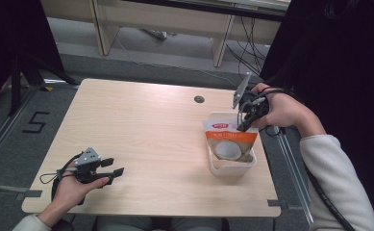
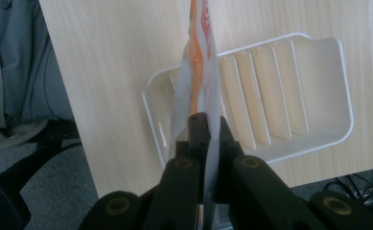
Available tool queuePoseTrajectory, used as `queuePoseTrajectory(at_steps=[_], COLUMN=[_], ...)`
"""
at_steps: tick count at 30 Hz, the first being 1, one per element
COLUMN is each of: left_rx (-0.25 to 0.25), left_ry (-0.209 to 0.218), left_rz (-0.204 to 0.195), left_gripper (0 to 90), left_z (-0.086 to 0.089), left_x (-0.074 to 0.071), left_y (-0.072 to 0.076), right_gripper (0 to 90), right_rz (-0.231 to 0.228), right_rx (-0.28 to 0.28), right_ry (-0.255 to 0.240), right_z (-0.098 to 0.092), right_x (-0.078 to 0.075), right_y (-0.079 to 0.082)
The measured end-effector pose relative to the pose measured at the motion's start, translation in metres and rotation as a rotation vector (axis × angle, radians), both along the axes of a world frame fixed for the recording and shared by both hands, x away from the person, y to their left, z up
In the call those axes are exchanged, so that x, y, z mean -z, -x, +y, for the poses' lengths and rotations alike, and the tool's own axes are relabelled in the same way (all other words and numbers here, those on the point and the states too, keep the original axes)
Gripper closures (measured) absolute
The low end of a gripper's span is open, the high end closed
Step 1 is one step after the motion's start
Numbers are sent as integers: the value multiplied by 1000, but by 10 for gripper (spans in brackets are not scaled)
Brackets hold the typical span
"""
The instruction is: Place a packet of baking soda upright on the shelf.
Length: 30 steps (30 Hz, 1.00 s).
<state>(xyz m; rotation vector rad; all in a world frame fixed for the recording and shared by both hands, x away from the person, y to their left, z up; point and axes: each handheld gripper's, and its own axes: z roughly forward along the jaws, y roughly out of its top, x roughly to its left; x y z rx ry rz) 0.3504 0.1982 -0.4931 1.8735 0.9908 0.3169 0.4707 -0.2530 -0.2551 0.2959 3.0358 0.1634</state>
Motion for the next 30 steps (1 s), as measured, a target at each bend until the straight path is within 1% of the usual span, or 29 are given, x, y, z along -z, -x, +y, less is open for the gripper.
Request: queuePoseTrajectory(at_steps=[2, 3, 4, 6, 7, 8, 9, 10, 11, 12, 13, 14, 15, 16, 17, 18, 19, 20, 21, 22, 23, 25, 26, 27, 28, 29, 30], left_rx=[0, 7, 9, 0, 0, 1, 0, 0, 1, 0, -2, -2, -1, -1, 0, -1, -1, -2, 9, -1, -1, -1, 5, 0, 1, -2, 1], left_ry=[0, -2, -1, 7, 7, 7, 3, 1, 0, 0, 4, 4, 4, 4, 3, -1, -1, -2, -3, 3, 3, 0, 1, -3, 0, 7, -2], left_rz=[0, -2, -9, -2, -2, -3, 3, 2, 2, 2, -4, -4, -3, -3, -3, -2, -2, -2, -13, -4, -4, 2, 1, -3, 0, -1, -1], left_gripper=[393, 393, 393, 393, 393, 393, 393, 393, 393, 393, 393, 393, 393, 393, 393, 393, 393, 393, 393, 393, 393, 393, 393, 393, 393, 393, 393], left_z=[0, 0, 0, 0, 0, 0, 0, -1, -1, -1, 0, 0, 0, 0, 0, 0, 0, 0, 0, 0, 0, 0, 0, 0, -1, -2, -1], left_x=[0, 0, 0, 0, 0, 0, 0, 0, 0, 0, 0, 0, 0, 0, 0, 0, 0, 0, 0, 0, 0, 0, 0, 0, 0, 0, 0], left_y=[0, 0, 0, 0, 0, 0, 0, 0, 0, 1, 0, 0, 0, 0, 0, 0, 0, 0, 0, 0, 0, 0, 0, 0, 1, 1, 1], right_gripper=[900, 900, 900, 900, 900, 900, 900, 900, 900, 900, 900, 900, 900, 900, 900, 900, 900, 900, 900, 900, 900, 900, 900, 900, 900, 900, 900], right_rz=[-8, -25, -25, -23, -25, -25, -24, -29, -22, -22, -16, -16, -13, -12, -15, -13, -10, -10, -11, -6, -5, -4, 0, -1, 4, 6, 8], right_rx=[-15, -43, -43, -77, -64, -64, -84, -67, -78, -78, -67, -67, -55, -77, -80, -47, -69, -69, -66, -35, -68, -67, -51, -23, -43, -48, -32], right_ry=[7, 10, 10, 27, 43, 43, 37, 41, 40, 40, 43, 43, 52, 47, 47, 55, 47, 47, 44, 52, 45, 41, 41, 47, 40, 38, 40], right_z=[0, 0, 0, 1, 1, 1, 2, 2, 2, 2, 3, 3, 3, 4, 4, 4, 4, 4, 4, 4, 4, 3, 3, 2, 2, 1, 1], right_x=[1, 3, 3, 6, 7, 7, 9, 9, 11, 11, 13, 13, 15, 16, 16, 16, 17, 17, 17, 17, 17, 17, 17, 17, 18, 18, 18], right_y=[-1, 0, 0, 0, 1, 1, 0, 0, -2, -2, -1, -1, -1, -3, -3, -2, -4, -4, -4, -1, -3, -3, -2, 0, -1, -1, 0])
